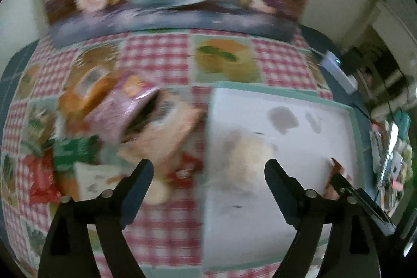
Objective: Organize snacks
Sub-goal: 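Carry the bun and red-brown packet into the white tray while both tools open to release, then grasp the red wrapped packet with the left tool while the right tool grasps the white printed packet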
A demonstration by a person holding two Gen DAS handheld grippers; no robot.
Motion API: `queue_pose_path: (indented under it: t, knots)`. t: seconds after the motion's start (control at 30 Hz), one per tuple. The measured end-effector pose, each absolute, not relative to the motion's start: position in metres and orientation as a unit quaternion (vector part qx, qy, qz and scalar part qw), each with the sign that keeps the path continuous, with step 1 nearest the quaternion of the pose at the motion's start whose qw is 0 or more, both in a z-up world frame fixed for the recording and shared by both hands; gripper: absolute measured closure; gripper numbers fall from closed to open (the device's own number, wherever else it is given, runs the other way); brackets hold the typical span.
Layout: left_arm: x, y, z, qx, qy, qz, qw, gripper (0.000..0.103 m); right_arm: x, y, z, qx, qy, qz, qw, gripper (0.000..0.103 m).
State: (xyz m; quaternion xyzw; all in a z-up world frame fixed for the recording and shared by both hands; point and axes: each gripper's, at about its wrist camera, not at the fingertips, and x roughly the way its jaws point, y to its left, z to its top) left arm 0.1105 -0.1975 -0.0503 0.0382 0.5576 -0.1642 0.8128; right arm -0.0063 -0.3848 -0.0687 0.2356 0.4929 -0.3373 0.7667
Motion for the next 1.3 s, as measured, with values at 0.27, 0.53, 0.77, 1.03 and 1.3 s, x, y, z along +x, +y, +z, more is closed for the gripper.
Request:
queue_pose_path:
  t: [0.27,0.53,0.77,1.03,1.3]
  knots:
    - [0.129,-0.096,-0.038,-0.003,0.547,-0.04,0.836,0.008,0.023,-0.325,-0.06,0.211,0.492,-0.244,0.809,0.014]
    - [0.135,-0.001,-0.021,-0.028,0.523,0.063,0.85,0.008,0.05,-0.256,-0.056,0.197,0.484,-0.156,0.838,0.0]
    - [0.136,0.065,-0.021,-0.079,0.517,0.109,0.845,0.008,0.066,-0.216,-0.055,0.199,0.476,-0.106,0.85,0.0]
    - [0.14,0.095,-0.034,-0.115,0.527,0.129,0.832,0.008,0.08,-0.17,-0.066,0.164,0.492,-0.076,0.852,0.0]
    - [0.147,0.093,-0.05,-0.103,0.548,0.123,0.821,0.008,0.09,-0.136,-0.084,0.14,0.515,-0.056,0.844,0.0]
